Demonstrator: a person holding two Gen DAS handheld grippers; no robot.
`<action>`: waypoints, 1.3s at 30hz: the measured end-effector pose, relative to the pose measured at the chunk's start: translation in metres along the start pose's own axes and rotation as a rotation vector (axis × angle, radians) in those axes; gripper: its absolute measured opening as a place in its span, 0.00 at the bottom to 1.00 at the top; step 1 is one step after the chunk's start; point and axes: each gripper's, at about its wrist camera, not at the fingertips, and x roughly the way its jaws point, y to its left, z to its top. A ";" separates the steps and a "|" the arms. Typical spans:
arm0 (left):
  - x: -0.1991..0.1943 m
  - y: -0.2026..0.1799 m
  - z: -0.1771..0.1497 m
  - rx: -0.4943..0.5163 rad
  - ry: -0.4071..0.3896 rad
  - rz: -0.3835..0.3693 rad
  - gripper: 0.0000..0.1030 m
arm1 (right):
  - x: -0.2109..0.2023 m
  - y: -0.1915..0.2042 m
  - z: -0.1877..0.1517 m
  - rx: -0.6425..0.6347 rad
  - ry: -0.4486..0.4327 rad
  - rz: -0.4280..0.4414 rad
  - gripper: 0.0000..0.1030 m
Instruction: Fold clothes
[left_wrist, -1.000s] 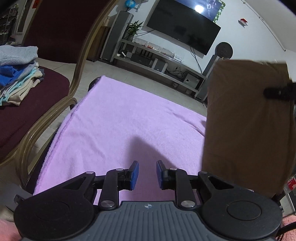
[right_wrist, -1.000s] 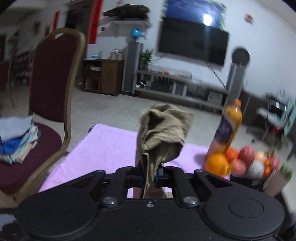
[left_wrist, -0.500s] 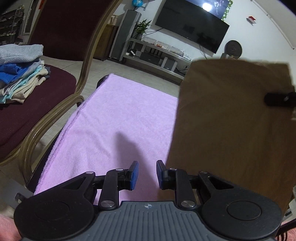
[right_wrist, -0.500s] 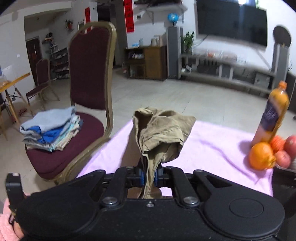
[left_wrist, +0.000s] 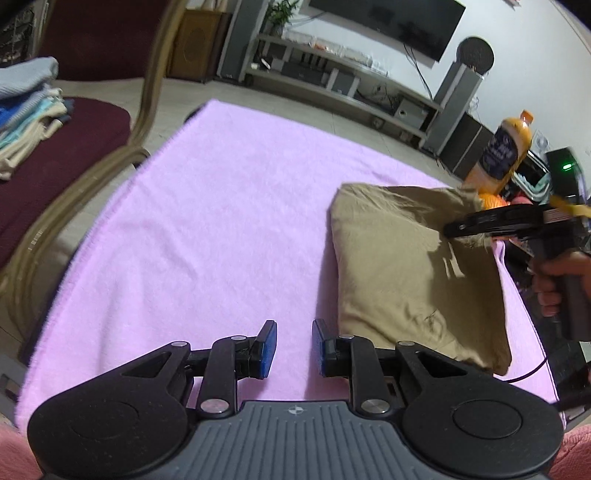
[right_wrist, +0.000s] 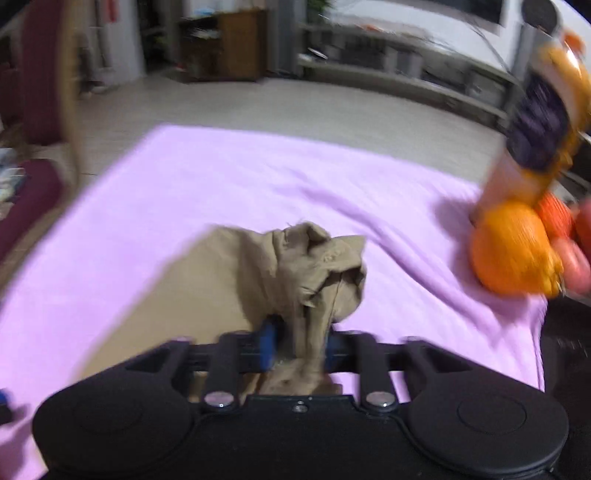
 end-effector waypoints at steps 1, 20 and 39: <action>0.001 -0.003 -0.001 0.002 0.007 -0.004 0.20 | 0.001 -0.006 -0.003 0.023 0.009 -0.042 0.46; 0.009 -0.084 0.030 0.485 -0.014 -0.044 0.20 | -0.120 -0.063 -0.074 0.230 -0.348 -0.024 0.32; 0.049 -0.090 -0.023 0.743 0.005 -0.029 0.15 | -0.052 0.002 -0.111 -0.227 0.025 0.175 0.23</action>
